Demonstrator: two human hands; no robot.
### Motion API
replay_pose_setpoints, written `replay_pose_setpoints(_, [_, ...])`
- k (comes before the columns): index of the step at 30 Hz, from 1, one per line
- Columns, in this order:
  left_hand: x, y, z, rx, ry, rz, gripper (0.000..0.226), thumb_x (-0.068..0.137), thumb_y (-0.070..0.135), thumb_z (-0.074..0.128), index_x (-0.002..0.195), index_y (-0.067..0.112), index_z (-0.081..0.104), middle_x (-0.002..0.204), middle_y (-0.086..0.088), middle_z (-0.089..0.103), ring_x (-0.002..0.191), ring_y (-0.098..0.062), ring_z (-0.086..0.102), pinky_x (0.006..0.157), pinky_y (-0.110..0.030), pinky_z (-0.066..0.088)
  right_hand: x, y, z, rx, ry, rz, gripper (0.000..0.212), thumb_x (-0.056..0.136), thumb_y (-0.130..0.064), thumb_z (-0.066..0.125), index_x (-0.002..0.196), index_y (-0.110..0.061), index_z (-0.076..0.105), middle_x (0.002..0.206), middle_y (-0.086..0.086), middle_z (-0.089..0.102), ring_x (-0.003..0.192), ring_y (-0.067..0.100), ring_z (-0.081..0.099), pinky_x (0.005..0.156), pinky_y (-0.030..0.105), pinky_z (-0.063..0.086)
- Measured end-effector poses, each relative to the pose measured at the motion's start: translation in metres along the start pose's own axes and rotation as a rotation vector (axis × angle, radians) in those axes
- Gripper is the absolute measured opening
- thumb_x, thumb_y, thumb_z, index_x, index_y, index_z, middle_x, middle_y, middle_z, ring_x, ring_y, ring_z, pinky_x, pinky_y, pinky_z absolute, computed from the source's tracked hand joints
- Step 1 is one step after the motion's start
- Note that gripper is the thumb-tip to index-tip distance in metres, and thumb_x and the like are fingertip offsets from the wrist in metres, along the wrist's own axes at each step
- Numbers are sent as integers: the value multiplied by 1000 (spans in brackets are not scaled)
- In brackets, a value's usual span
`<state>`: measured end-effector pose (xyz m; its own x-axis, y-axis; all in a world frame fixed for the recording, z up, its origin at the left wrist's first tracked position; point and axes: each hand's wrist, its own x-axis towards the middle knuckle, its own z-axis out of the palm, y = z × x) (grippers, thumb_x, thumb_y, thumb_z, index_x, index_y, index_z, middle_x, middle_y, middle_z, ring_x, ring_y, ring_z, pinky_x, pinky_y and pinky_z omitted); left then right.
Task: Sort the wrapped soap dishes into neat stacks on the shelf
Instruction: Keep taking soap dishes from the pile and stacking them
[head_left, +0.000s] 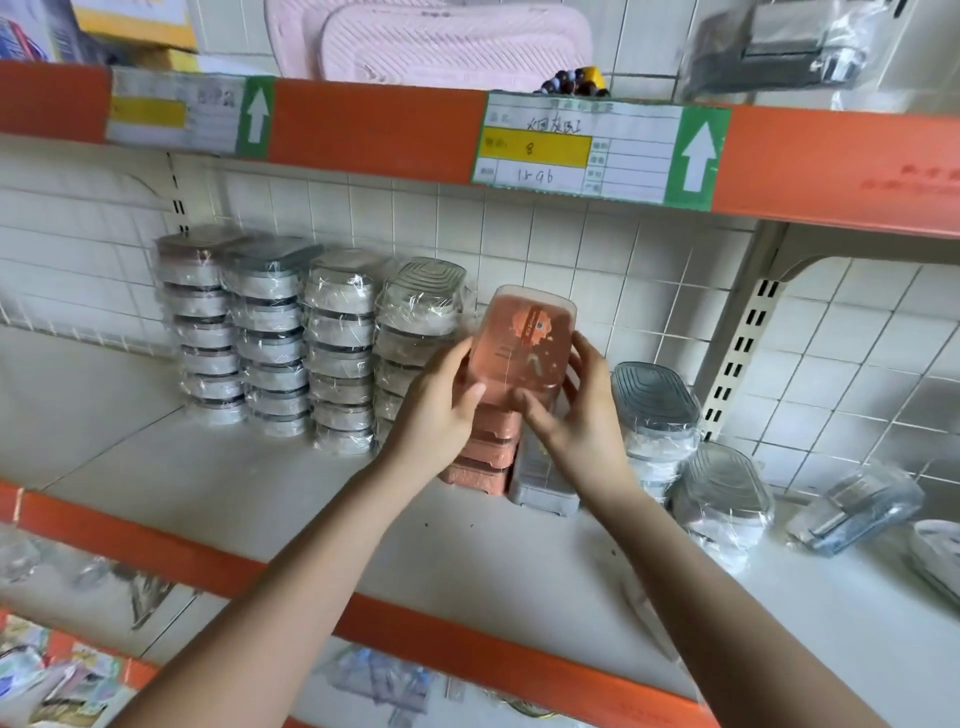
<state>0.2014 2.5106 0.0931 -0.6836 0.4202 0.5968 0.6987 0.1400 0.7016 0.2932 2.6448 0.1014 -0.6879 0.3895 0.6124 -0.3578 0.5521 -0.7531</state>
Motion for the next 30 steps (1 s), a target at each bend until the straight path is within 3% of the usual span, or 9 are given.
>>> replay_pose_setpoints(3, [20,0,-1,55,45,-3,50,89,6,57,137,9,44,123,-12,60,113,-24,58,99,-42,46,21,-7,3,41,-14,44,61,82,-8,73,127,-24,34,121,-10,48,103,-13,52,87,8,42])
replay_pose_setpoints(5, [30,1,-2,95,82,11,47,90,7,57,136,8,46,122,-12,62,111,-23,59,96,-35,47,32,-9,5,112,-27,103,51,85,-3,68,124,-19,39,114,-3,56,94,-7,58,84,14,49])
replay_pose_setpoints(9, [41,3,0,155,133,4,42,89,11,60,130,7,52,113,-11,67,101,-23,64,90,-34,50,47,-6,8,142,-24,177,37,90,-1,59,119,-16,43,100,-13,58,84,-8,60,85,20,53])
replay_pose_setpoints(14, [41,5,6,357,287,-11,31,86,14,65,117,10,60,100,-11,69,88,-31,65,72,-41,53,56,7,15,34,11,197,43,89,-8,61,129,-6,45,113,-1,58,91,3,58,85,26,55])
replay_pose_setpoints(17, [42,4,9,376,330,-38,19,86,12,65,104,10,62,95,-10,68,83,-31,63,63,-37,45,61,16,20,-51,40,190,47,89,-14,62,132,-7,43,127,7,51,88,-2,57,82,18,52])
replay_pose_setpoints(19, [43,4,12,376,345,-32,10,87,11,63,97,10,62,89,-9,69,78,-30,64,58,-31,39,63,20,22,-90,49,199,47,90,-17,62,132,-8,44,127,8,51,89,2,58,85,22,52])
replay_pose_setpoints(22, [41,1,12,380,336,4,8,88,7,60,94,9,64,87,-10,69,72,-27,64,56,-28,39,62,23,22,-102,61,200,44,90,-18,62,129,-9,45,124,9,53,91,11,59,90,34,53])
replay_pose_setpoints(27, [34,2,10,396,286,30,16,84,-1,53,95,7,62,92,-11,64,72,-29,62,57,-31,43,59,22,22,-144,37,194,46,90,-20,64,129,-7,45,122,9,56,96,15,59,90,33,51])
replay_pose_setpoints(30, [25,7,10,431,268,3,21,84,2,52,101,9,61,96,-10,66,78,-32,62,58,-30,37,56,19,17,-204,5,213,44,91,-24,62,130,-9,47,126,8,56,111,20,55,96,33,45])
